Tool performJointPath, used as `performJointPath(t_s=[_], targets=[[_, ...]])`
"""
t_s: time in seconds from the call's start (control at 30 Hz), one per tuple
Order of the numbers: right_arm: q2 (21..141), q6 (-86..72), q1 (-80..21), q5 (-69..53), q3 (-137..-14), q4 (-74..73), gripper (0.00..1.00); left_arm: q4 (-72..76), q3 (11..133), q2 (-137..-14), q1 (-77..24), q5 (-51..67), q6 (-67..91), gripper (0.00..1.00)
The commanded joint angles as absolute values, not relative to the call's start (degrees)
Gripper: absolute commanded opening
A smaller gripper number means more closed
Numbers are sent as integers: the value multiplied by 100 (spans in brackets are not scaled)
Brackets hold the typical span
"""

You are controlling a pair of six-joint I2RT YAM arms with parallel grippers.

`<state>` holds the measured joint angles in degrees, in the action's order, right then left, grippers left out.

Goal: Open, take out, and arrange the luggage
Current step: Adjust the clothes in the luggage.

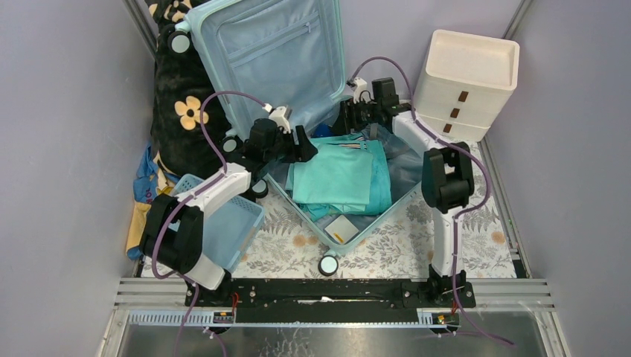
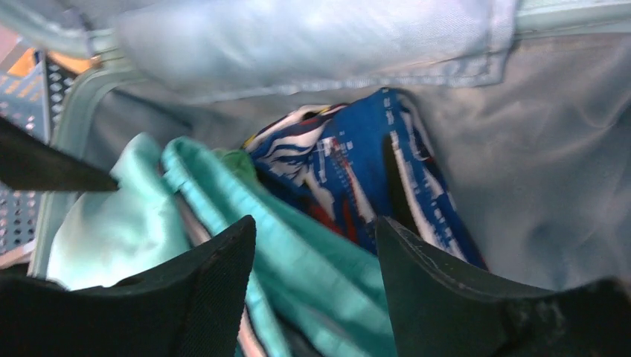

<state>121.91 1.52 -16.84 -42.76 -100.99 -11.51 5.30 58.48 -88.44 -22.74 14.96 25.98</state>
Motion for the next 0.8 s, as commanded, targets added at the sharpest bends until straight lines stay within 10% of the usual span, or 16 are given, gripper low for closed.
performJointPath(t_s=[0.0,0.27,0.53,0.77], targets=[[12662,-170,-1748,-3497,-10782,-872,70,260,5792,-9023,-2223,1031,2473,76],[13340,232,-1772,-3477,-11187,-992,73,9,5696,-9220,-2200,988,2506,67],[12456,436,-1775,-4746,-9872,-1132,33,-173,5581,-8943,-2197,1220,2460,70],[11467,506,-1773,-4515,-8708,-1645,18,-450,5770,-8594,-2159,1620,2117,74]])
